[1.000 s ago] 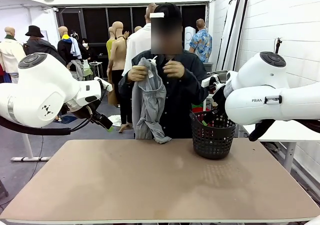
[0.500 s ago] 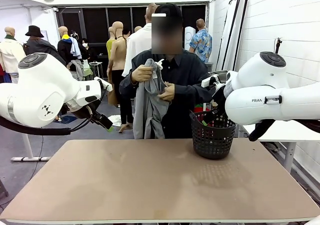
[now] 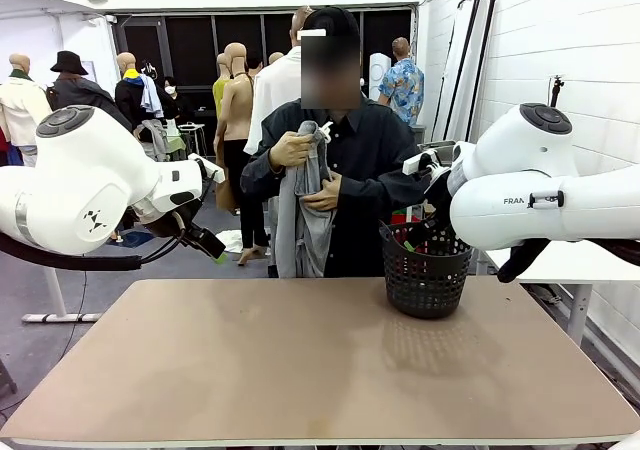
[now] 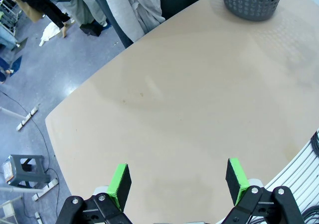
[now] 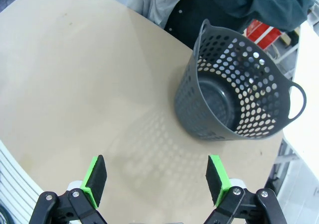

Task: Fold the training pants.
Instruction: Grab both ends of the Training pants handed by a person.

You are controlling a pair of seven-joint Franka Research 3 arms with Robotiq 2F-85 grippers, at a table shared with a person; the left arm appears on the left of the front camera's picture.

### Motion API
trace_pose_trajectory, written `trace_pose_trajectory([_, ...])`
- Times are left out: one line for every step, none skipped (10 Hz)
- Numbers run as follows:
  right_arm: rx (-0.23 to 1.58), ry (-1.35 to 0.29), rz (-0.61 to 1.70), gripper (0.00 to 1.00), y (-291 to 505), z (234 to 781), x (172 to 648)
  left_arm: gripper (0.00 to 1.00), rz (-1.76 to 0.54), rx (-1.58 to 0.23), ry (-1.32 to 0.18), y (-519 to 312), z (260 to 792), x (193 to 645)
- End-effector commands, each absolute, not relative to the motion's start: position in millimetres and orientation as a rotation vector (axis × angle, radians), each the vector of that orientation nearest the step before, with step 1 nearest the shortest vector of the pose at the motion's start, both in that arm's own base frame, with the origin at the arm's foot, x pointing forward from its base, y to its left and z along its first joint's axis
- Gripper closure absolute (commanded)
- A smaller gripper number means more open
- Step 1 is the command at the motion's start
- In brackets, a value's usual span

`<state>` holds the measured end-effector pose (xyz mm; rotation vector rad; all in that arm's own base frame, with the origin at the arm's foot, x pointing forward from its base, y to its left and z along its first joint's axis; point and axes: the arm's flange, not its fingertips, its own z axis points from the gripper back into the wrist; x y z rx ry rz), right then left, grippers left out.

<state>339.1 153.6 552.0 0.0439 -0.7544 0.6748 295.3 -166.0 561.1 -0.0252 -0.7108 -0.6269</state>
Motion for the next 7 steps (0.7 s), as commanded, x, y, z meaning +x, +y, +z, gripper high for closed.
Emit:
trace_pose_trajectory([0.044,-0.755,0.675,0.00,153.4,552.0,339.2,0.00,-0.636,-0.024,-0.707,-166.0,559.8,295.2])
trace_pose_trajectory([0.044,-0.755,0.675,0.00,153.4,552.0,339.2,0.00,-0.636,-0.024,-0.707,-166.0,559.8,295.2])
trace_pose_trajectory([0.044,-0.755,0.675,0.00,153.4,552.0,339.2,0.00,-0.636,-0.024,-0.707,-166.0,559.8,295.2])
trace_pose_trajectory([0.044,-0.755,0.675,0.00,153.4,552.0,339.2,0.00,-0.636,-0.024,-0.707,-166.0,559.8,295.2])
trace_pose_trajectory([0.044,-0.755,0.675,0.00,153.4,552.0,339.2,0.00,-0.636,-0.024,-0.707,-166.0,559.8,295.2])
trace_pose_trajectory([0.044,-0.755,0.675,0.00,153.4,552.0,339.2,0.00,-0.636,-0.024,-0.707,-166.0,559.8,295.2])
trace_pose_trajectory([0.044,-0.755,0.675,0.00,153.4,552.0,339.2,0.00,-0.636,-0.024,-0.707,-166.0,559.8,295.2])
